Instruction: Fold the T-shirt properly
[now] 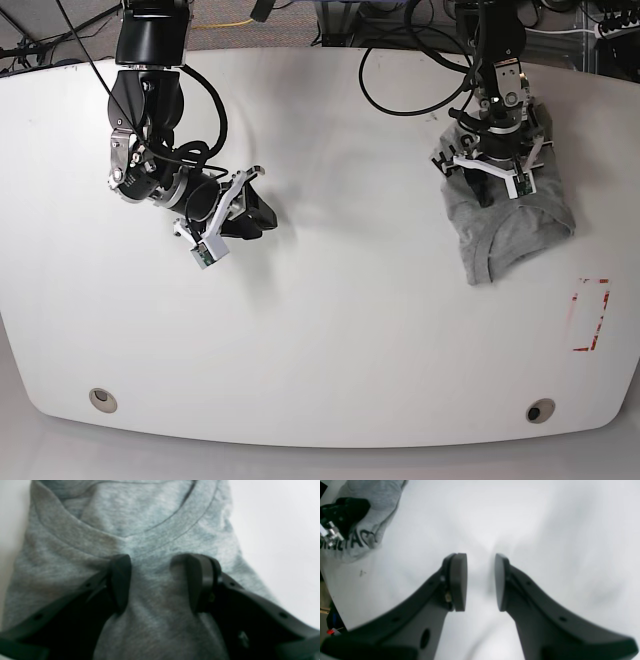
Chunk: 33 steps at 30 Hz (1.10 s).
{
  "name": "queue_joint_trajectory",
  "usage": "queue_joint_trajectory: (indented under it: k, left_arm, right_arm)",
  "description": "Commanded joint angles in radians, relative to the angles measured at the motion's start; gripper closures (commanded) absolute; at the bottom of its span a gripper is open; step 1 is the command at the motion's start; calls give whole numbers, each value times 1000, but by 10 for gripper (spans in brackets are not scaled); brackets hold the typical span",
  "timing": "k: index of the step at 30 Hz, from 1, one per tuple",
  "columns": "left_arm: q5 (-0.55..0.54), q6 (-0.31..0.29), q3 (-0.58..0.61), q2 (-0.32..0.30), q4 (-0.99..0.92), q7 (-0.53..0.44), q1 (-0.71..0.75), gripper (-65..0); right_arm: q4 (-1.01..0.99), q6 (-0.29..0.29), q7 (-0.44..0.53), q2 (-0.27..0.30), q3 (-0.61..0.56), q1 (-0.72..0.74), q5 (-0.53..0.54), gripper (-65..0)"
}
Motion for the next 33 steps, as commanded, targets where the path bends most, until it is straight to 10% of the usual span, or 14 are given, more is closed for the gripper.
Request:
queue_joint_trajectory:
  k: [1, 11, 20, 24, 33]
  left_arm:
    - [1, 24, -4, -32, -46, 34, -2, -333]
    - [-3, -79, -7, -293, -195, 83, -5, -333]
    - [-5, -585, -10, -625, -443, 147, -157, -333]
    - [-5, -711, -6, -727, -633, 147, -272, -332]
    - [-3, -729, -2, -829, -778, 147, -358, -331]
  right_arm:
    - [18, 6, 22, 6, 2, 20, 23, -174]
    - [19, 6, 20, 6, 2, 20, 23, -174]
    - [19, 6, 20, 8, 2, 18, 25, -174]
    - [19, 6, 20, 8, 2, 18, 25, -174]
    - [50, 6, 20, 8, 5, -3, 23, -174]
